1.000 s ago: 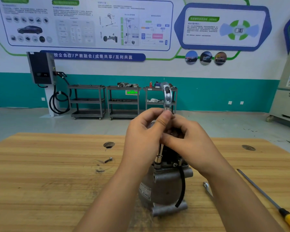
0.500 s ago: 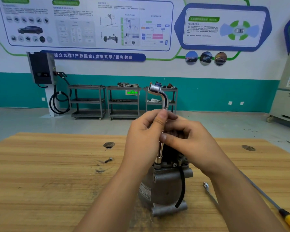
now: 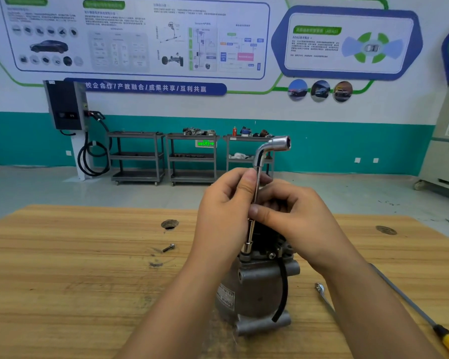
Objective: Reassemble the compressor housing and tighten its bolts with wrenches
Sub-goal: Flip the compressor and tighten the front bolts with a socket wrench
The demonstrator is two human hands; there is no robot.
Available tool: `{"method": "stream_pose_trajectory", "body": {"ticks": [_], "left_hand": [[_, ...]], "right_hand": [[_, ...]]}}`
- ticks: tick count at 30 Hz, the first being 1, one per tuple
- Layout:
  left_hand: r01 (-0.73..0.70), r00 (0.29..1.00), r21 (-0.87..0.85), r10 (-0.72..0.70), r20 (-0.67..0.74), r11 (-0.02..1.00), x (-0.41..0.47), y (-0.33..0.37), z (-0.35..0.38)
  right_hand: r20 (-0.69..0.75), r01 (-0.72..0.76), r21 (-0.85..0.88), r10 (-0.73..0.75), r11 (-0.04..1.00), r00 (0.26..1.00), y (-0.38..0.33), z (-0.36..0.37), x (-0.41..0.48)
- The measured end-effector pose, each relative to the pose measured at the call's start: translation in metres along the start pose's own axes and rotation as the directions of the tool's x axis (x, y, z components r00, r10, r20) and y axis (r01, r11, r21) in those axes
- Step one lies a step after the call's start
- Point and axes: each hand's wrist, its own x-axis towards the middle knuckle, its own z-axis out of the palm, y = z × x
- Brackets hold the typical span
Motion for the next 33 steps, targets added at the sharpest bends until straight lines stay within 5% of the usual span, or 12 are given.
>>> {"method": "stream_pose_trajectory", "body": {"ticks": [33], "left_hand": [[0.021, 1.000, 0.010, -0.021, -0.021, 1.000, 0.0002, -0.0010, 0.0005]], "right_hand": [[0.008, -0.037, -0.023, 0.037, 0.999, 0.999, -0.0036, 0.0011, -0.0012]]}}
